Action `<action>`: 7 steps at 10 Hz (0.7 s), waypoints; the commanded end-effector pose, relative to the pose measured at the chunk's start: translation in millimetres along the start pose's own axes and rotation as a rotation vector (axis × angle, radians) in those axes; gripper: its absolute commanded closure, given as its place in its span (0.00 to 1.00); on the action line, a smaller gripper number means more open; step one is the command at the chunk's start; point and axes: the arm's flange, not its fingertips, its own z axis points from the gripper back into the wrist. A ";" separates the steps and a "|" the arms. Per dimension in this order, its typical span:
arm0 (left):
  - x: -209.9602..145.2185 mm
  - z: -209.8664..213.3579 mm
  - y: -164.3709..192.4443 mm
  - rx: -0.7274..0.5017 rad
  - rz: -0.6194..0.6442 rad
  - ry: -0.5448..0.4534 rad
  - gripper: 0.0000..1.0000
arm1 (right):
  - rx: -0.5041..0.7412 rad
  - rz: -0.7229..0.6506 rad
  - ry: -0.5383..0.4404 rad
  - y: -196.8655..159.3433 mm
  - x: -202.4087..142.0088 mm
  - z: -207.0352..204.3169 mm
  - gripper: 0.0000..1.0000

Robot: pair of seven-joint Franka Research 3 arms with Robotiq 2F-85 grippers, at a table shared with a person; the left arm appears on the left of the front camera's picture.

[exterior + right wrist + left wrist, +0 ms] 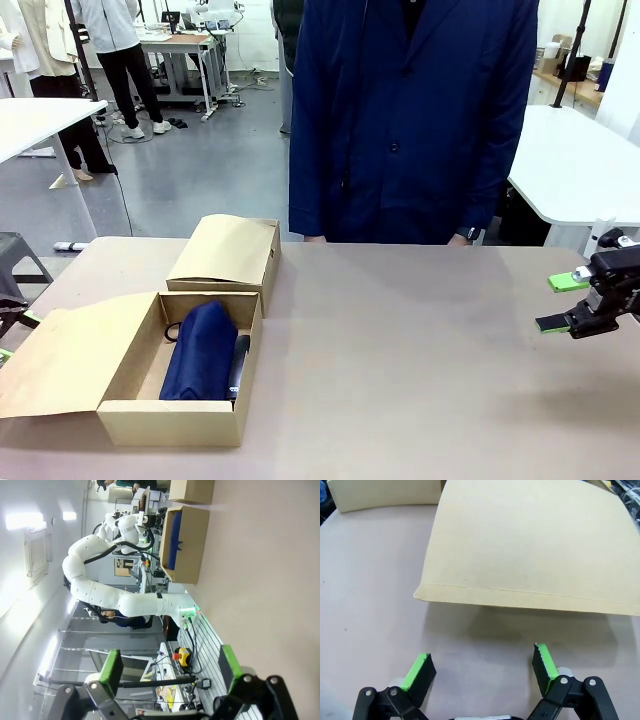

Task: Place items inside the box.
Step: Close the lid of the Mailer Box closest to the robot.

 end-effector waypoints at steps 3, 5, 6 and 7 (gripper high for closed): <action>11.0 -16.7 -10.3 -0.079 -0.056 -0.008 0.00 | 0.006 -0.004 -0.001 2.3 -0.5 1.1 0.00; 24.2 -29.6 -7.4 -0.154 -0.110 -0.028 0.00 | 0.006 -0.004 -0.001 2.3 -0.5 1.1 0.00; 29.4 -36.5 -5.5 -0.174 -0.121 -0.020 0.00 | 0.006 -0.004 -0.001 2.3 -0.5 1.1 0.00; 34.2 -41.5 -4.0 -0.219 -0.143 -0.051 0.00 | 0.006 -0.004 -0.001 2.3 -0.5 1.1 0.00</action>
